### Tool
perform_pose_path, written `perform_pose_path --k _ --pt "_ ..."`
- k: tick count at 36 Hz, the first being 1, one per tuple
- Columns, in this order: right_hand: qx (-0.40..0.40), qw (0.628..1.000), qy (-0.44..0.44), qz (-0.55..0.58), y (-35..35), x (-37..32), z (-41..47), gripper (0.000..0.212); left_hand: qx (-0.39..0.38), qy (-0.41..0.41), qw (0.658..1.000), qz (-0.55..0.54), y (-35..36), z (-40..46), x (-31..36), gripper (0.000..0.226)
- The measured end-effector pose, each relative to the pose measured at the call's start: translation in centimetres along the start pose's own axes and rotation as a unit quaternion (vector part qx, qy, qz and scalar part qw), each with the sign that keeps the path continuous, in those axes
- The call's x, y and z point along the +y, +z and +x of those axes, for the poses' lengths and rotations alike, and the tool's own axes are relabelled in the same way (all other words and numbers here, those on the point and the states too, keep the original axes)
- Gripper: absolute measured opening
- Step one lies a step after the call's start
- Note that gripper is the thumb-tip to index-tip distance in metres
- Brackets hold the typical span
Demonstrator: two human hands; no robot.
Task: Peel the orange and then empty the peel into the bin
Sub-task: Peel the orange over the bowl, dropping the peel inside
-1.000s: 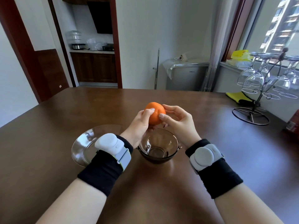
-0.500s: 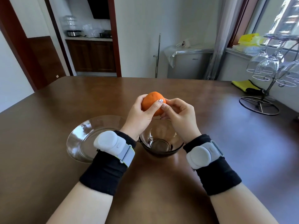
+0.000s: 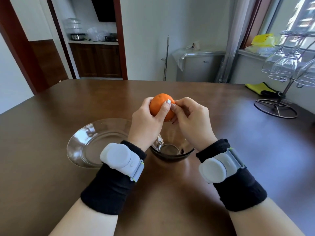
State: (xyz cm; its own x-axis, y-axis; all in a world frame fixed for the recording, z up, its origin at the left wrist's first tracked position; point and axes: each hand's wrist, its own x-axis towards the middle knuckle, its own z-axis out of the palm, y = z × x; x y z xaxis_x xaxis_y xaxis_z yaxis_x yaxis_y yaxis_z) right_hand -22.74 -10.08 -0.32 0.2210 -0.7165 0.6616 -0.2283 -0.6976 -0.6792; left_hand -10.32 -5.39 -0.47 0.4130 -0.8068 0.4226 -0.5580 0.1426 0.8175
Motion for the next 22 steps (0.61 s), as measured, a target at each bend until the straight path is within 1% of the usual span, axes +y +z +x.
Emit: perform_pose_path --k 7,22 --pt "0.019 1.0 -0.01 -0.017 -0.21 -0.17 -0.23 0.012 0.003 0.008 1.0 -0.004 0.16 -0.25 0.37 0.051" --pt "0.022 0.999 0.025 0.038 -0.34 -0.29 -0.83 0.008 -0.012 -0.001 0.999 -0.03 0.17 -0.67 0.27 0.049"
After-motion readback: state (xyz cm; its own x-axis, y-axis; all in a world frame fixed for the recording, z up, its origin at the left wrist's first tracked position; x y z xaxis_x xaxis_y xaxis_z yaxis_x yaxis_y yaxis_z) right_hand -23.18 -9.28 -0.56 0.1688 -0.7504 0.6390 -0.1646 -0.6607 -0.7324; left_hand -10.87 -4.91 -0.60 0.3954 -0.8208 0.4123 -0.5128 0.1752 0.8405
